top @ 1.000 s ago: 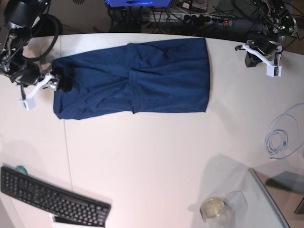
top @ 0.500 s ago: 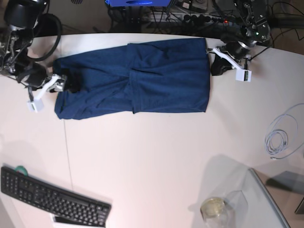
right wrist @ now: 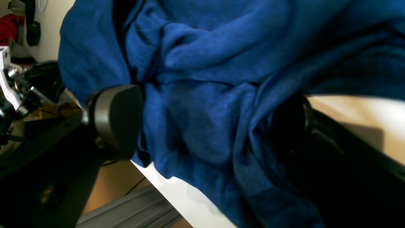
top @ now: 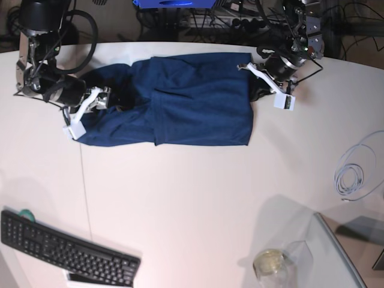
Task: Layout the t-shirt on the table in an organized manner, then fold the t-shirt properly
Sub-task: 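Grasp the strip end with the right gripper and fold it toward the middle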
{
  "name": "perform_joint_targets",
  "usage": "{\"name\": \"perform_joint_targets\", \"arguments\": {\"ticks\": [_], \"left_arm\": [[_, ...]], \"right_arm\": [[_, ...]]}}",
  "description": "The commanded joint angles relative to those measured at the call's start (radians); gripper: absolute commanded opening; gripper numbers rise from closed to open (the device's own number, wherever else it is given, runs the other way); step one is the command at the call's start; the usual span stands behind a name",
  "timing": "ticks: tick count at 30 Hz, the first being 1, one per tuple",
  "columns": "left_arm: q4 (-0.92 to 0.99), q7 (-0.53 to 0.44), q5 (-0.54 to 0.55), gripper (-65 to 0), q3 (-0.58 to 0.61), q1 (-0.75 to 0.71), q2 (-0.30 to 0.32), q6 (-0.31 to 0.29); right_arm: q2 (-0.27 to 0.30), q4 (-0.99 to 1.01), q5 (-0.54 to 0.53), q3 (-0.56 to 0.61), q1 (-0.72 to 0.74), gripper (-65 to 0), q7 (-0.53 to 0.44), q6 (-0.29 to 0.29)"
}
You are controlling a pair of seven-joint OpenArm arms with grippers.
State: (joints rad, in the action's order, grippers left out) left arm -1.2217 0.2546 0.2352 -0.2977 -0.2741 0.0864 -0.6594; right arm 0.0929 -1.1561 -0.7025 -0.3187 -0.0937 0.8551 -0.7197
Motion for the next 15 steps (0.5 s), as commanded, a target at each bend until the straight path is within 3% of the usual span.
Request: {"name": "perform_joint_targets", "arguments": {"ticks": [1, 3, 10, 13, 15], "left_arm": [[-0.013, 0.002, -0.001, -65.0, -0.004, -0.007, 0.006, -0.004], [-0.016, 0.002, 0.003, -65.0, -0.010, -0.007, 0.006, -0.004], [-0.016, 0.002, -0.001, -65.0, -0.014, -0.009, 0.016, -0.004], [-0.016, 0.004, -0.001, -65.0, -0.014, -0.007, 0.016, -0.004], [-0.016, 0.004, -0.001, -65.0, -0.011, -0.006, 0.016, -0.004]], "right_arm": [[0.001, 0.008, 0.062, -0.001, -0.002, -8.4, 0.045, 0.022], [0.001, 0.009, 0.062, -0.003, 0.007, -13.8, 0.016, 0.022], [0.021, 0.017, 0.062, -0.004, 0.041, -43.5, -0.024, 0.022], [0.023, 0.011, 0.062, 0.000, 0.061, -61.8, -0.020, 0.022], [0.023, 0.009, 0.062, 0.002, 0.068, -64.8, -0.015, 0.022]]}}
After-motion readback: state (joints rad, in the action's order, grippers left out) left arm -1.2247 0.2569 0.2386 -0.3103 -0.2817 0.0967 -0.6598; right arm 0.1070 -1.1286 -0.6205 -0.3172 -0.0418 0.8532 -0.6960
